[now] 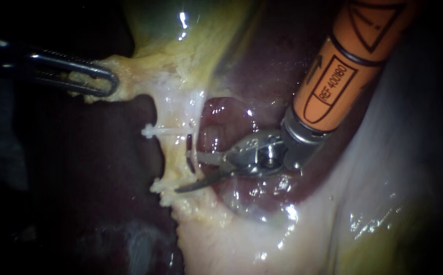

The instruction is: Go to the cutting position left tube

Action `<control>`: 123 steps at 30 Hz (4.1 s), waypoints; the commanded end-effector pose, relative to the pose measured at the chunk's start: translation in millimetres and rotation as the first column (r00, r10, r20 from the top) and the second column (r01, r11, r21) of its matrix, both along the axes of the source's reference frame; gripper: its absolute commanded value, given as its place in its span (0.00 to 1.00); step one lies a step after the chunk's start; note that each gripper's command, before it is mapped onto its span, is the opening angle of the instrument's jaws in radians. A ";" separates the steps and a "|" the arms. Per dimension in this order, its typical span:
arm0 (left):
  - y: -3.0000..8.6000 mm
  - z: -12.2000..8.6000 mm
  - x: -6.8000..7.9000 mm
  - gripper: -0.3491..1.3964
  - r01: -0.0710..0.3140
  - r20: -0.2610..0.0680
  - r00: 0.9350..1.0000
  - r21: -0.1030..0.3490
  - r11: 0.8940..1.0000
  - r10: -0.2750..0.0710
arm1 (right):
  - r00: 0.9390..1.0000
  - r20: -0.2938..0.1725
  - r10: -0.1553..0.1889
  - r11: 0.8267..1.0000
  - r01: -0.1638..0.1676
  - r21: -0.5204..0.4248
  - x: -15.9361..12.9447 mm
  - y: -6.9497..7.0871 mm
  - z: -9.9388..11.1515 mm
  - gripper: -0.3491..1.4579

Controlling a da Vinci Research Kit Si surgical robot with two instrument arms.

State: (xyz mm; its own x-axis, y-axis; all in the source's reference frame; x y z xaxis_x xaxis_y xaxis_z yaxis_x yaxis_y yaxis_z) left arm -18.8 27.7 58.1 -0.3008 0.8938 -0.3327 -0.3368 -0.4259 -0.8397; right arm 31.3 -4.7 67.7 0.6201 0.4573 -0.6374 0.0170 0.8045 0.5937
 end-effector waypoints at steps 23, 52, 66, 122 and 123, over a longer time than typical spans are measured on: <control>0.0 0.0 0.0 0.00 0.000 0.000 1.000 0.000 1.000 0.000 | 1.000 -0.001 -0.007 0.999 0.007 0.031 -5.5 1.0 1.0 0.92; -0.1 0.0 0.0 0.00 0.003 -0.002 1.000 -0.002 1.000 -0.003 | 0.996 -0.084 -0.039 0.992 0.049 0.120 -3.3 -0.6 -1.0 0.92; -0.1 0.0 0.0 0.00 0.003 -0.002 1.000 -0.002 1.000 -0.003 | 0.996 -0.079 -0.047 0.988 0.058 0.140 -2.0 -0.7 1.9 0.92; -0.3 0.2 -0.3 0.00 0.003 -0.002 1.000 -0.002 1.000 -0.003 | 0.995 -0.086 0.056 0.971 -0.034 0.237 7.4 0.1 6.5 0.88; -0.3 0.2 -0.3 0.00 0.003 -0.002 1.000 -0.002 1.000 -0.003 | 0.994 -0.091 0.063 0.969 -0.040 0.244 7.5 0.1 6.4 0.88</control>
